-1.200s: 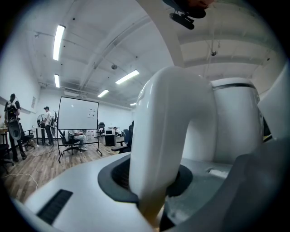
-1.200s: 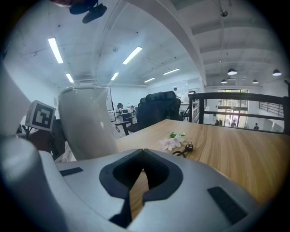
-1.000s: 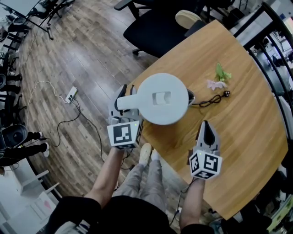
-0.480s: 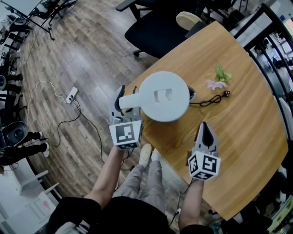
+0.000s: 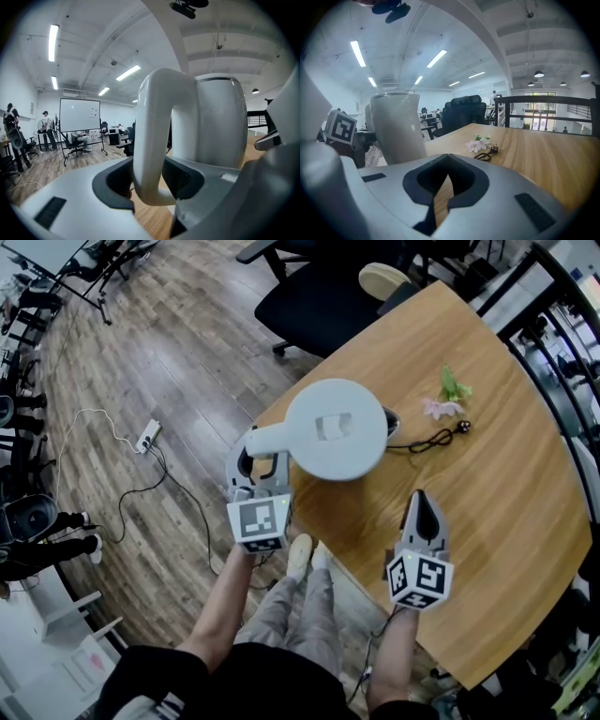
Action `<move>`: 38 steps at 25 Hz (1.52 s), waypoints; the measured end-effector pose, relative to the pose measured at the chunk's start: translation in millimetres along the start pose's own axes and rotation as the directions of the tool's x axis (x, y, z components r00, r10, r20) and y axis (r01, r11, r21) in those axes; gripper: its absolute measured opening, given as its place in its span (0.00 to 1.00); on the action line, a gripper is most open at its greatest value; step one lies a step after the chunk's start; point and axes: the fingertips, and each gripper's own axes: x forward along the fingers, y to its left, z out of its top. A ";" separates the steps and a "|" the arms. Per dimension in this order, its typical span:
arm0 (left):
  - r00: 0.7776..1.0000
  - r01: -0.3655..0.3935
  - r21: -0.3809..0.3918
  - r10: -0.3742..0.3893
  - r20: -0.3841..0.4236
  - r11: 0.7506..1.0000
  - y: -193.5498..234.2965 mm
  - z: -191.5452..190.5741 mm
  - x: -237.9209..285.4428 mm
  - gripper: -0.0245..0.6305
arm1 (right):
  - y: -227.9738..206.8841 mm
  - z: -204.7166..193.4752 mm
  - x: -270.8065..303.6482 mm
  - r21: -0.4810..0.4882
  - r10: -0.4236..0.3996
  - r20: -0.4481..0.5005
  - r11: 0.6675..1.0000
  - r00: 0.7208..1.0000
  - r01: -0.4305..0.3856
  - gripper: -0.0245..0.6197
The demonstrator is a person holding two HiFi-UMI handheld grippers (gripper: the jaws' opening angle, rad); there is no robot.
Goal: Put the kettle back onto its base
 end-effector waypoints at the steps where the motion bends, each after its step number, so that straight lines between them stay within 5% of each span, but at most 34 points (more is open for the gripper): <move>1: 1.000 0.002 -0.004 -0.002 0.001 1.000 -0.5 1.0 -2.6 0.29 | 0.5 0.5 -1.8 0.001 -0.002 0.002 1.000 1.000 0.002 0.04; 14: 0.998 0.062 -0.001 -0.062 -0.026 0.998 -4.9 2.0 -52.1 0.31 | 22.2 13.9 -44.1 -0.003 -0.020 0.053 1.000 0.998 0.020 0.04; 38: 0.964 0.266 0.027 -0.266 0.015 0.964 -29.5 85.9 -162.8 0.28 | 52.7 86.5 -153.5 -0.050 -0.086 0.194 0.994 0.977 0.097 0.04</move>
